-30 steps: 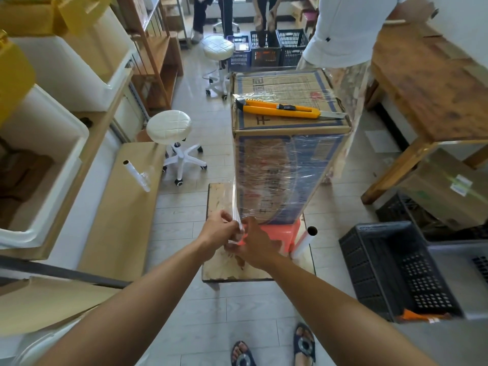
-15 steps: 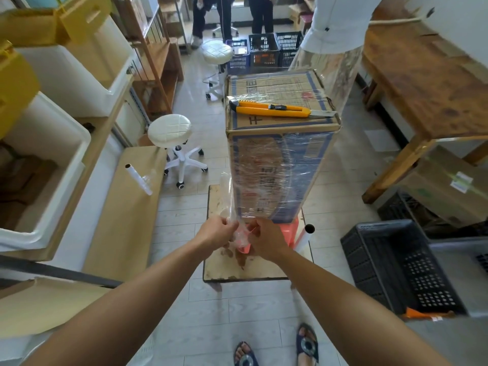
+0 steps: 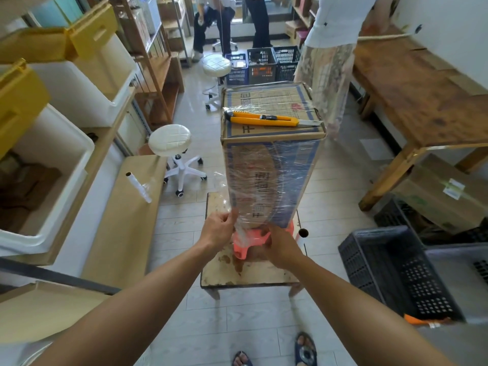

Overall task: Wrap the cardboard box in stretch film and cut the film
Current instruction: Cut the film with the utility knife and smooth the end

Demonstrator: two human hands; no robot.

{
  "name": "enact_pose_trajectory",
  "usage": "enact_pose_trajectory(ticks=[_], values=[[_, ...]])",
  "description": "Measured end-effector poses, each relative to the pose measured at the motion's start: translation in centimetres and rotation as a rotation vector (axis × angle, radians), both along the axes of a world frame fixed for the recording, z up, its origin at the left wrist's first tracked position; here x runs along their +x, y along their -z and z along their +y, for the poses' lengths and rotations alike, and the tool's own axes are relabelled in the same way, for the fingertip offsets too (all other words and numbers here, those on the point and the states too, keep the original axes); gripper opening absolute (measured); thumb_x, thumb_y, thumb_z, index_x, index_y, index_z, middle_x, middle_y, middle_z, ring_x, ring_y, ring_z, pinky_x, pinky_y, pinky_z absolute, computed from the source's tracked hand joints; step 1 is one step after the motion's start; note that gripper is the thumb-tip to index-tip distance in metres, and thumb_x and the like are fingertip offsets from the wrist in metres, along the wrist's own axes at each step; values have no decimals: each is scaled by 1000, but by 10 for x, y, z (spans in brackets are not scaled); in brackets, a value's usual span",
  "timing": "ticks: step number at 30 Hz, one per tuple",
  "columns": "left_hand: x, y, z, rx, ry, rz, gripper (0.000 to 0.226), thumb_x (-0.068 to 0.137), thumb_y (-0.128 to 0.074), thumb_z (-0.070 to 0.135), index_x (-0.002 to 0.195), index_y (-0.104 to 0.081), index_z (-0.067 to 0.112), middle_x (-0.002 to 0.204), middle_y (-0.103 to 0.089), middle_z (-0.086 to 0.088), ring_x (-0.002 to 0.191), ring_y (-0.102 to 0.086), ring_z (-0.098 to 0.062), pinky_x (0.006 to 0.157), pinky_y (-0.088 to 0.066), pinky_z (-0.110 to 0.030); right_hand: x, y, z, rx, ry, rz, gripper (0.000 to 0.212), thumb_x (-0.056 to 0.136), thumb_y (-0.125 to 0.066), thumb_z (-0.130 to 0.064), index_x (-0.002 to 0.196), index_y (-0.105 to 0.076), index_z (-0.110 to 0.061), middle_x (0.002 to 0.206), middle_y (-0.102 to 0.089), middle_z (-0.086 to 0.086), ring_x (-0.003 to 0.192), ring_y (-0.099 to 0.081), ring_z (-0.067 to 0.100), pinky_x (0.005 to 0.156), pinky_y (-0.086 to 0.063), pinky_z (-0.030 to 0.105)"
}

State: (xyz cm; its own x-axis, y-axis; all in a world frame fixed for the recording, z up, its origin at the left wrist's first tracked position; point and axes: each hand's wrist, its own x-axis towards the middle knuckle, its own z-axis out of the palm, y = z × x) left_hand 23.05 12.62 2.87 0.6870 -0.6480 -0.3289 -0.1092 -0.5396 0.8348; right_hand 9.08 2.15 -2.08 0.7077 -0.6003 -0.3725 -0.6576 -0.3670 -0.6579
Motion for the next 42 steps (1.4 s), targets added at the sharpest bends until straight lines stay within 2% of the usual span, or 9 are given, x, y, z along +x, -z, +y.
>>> enact_pose_trajectory(ticks=[5, 9, 13, 18, 22, 29, 32, 35, 42], values=[[-6, 16, 9, 256, 179, -254, 48, 96, -56, 22, 50, -48, 11, 47, -43, 0, 36, -33, -6, 41, -35, -16, 4, -11, 8, 17, 95, -124, 3, 96, -54, -22, 98, -54, -24, 86, -62, -7, 78, -60, 12, 61, -43, 17], [-18, 22, 6, 298, 190, -296, 46, 92, -58, 16, 47, -50, 15, 48, -50, 1, 38, -41, -6, 39, -35, -19, 26, -26, 17, 96, 88, -208, 15, 96, -53, -37, 103, -54, -23, 98, -67, -4, 89, -63, 14, 83, -53, 33], [-33, 21, 1, 226, 164, -211, 33, 91, -56, 6, 61, -61, 20, 55, -61, 4, 40, -58, -2, 37, -39, -12, 43, -25, 20, 189, 122, -159, 38, 93, -57, -41, 123, -48, -19, 116, -65, 4, 103, -63, 22, 94, -50, 37], [-52, 35, 6, 189, 126, -267, 14, 86, -64, 18, 94, -72, 11, 83, -75, -6, 67, -66, -16, 60, -52, -25, 53, -22, 19, 243, 185, -21, 52, 84, -67, -40, 124, -48, -14, 114, -62, 5, 106, -59, 25, 87, -46, 32], [-73, 59, 17, 135, -11, -156, 12, 84, -66, 18, 95, -64, 14, 81, -71, 0, 72, -66, -18, 68, -57, -37, 54, -16, 22, 216, 95, 88, 36, 83, -64, -37, 106, -62, -10, 96, -71, 9, 90, -68, 25, 84, -57, 40], [-85, 70, 15, 31, -263, 345, 29, 85, -62, -4, 109, -51, 8, 89, -67, -17, 54, -58, -18, 44, -44, -23, 49, -1, 20, 113, -64, 254, 33, 89, -62, -44, 93, -67, -11, 87, -70, 5, 80, -66, 22, 87, -55, 41], [-80, 81, 17, 126, -142, 308, 16, 89, -62, 11, 105, -61, 12, 88, -70, -8, 58, -58, -18, 49, -45, -27, 42, 16, 18, 17, -101, 358, 33, 82, -60, -51, 80, -56, -19, 83, -64, 2, 87, -65, 28, 88, -53, 47], [-81, 86, 17, 172, -88, 216, 7, 87, -63, 16, 93, -65, 17, 85, -70, -3, 60, -56, -15, 54, -44, -27, 37, 23, 17, -36, -85, 316, 18, 90, -55, -35, 87, -52, -17, 92, -63, 4, 94, -63, 28, 91, -51, 48], [-89, 84, 4, 97, 152, 258, 21, 83, -62, 5, 103, -63, 11, 95, -66, -9, 73, -56, -11, 60, -47, -20, 14, 15, -1, -100, -66, 249, 9, 90, -61, -16, 95, -60, -8, 87, -59, 4, 87, -64, 22, 70, -47, 27]])
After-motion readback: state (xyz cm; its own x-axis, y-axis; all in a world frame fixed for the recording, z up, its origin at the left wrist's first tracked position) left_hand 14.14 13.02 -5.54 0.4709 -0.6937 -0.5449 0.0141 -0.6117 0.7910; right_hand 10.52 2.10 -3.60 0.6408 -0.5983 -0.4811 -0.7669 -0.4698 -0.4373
